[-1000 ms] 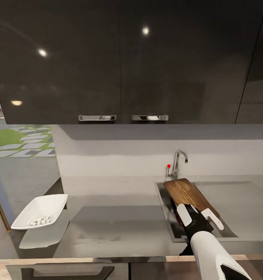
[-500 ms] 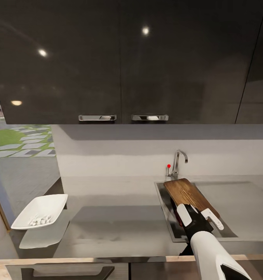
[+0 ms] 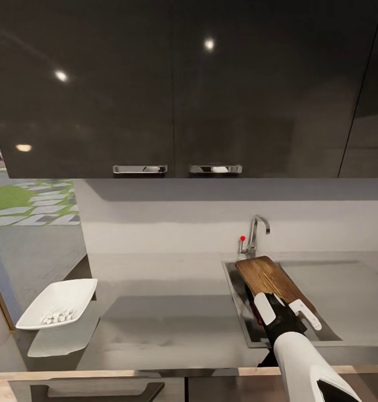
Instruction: In the kitchen, take the Vidalia onion out of the sink, dice it on the chopping board with the paring knife, put the diced onion into the bowl on the countertop, then place both the paring knife and the chopping board into the sink.
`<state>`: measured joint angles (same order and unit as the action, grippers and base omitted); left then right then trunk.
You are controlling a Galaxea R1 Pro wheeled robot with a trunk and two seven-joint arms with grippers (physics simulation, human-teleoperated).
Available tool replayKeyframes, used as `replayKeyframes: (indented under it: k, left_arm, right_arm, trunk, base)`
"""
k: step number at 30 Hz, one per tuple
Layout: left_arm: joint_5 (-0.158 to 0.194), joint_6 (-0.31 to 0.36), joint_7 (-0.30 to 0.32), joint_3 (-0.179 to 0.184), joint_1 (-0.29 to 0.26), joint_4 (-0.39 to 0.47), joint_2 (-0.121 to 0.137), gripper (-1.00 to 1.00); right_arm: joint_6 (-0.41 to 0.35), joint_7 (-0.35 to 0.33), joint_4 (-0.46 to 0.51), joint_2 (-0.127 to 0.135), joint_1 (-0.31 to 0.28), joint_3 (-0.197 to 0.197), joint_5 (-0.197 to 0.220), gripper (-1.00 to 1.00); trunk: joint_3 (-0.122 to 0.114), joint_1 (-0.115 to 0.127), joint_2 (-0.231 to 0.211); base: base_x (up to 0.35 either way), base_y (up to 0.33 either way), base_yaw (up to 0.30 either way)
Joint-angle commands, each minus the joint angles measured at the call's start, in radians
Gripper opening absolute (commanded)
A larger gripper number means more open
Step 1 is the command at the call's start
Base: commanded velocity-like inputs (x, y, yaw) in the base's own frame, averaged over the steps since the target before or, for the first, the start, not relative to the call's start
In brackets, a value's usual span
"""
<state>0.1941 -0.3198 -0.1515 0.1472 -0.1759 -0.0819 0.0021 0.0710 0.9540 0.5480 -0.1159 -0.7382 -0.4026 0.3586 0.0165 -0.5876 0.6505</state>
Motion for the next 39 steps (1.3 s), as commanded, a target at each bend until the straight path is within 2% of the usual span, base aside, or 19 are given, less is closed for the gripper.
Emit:
replayKeyframes:
  k: [1, 16, 28, 35, 39]
  left_arm:
    - [0.008, -0.007, 0.000, 0.009, 0.006, -0.003, -0.001, 1.00]
    - [0.008, -0.007, 0.001, 0.009, 0.023, -0.003, 0.001, 1.00]
    - [0.008, -0.006, 0.001, 0.008, 0.024, -0.004, 0.002, 1.00]
    - [0.008, -0.005, 0.001, 0.008, 0.024, -0.003, 0.001, 1.00]
    - [0.008, -0.005, 0.001, 0.009, 0.024, -0.002, 0.001, 1.00]
  right_arm:
    - [0.007, 0.000, 0.001, -0.001, -0.001, -0.003, 0.005, -1.00]
    - [0.007, 0.000, 0.001, -0.001, 0.000, -0.004, 0.005, -1.00]
    - [0.006, -0.002, -0.008, 0.000, -0.001, -0.005, 0.003, -1.00]
    - [0.037, -0.005, -0.119, 0.010, 0.000, -0.011, 0.002, -1.00]
    - [0.082, -0.006, -0.169, 0.013, 0.000, -0.052, -0.001, -1.00]
  trunk:
    - [0.002, 0.000, 0.002]
    - [0.002, 0.000, 0.002]
    - [0.002, 0.000, 0.002]
    - [0.002, 0.000, 0.002]
    - [0.002, 0.000, 0.002]
  base:
    - [0.000, 0.000, 0.000]
    - [0.009, 0.000, 0.000]
    - [0.232, 0.000, 0.000]
    - [0.105, 0.000, 0.000]
    - [0.006, 0.000, 0.000]
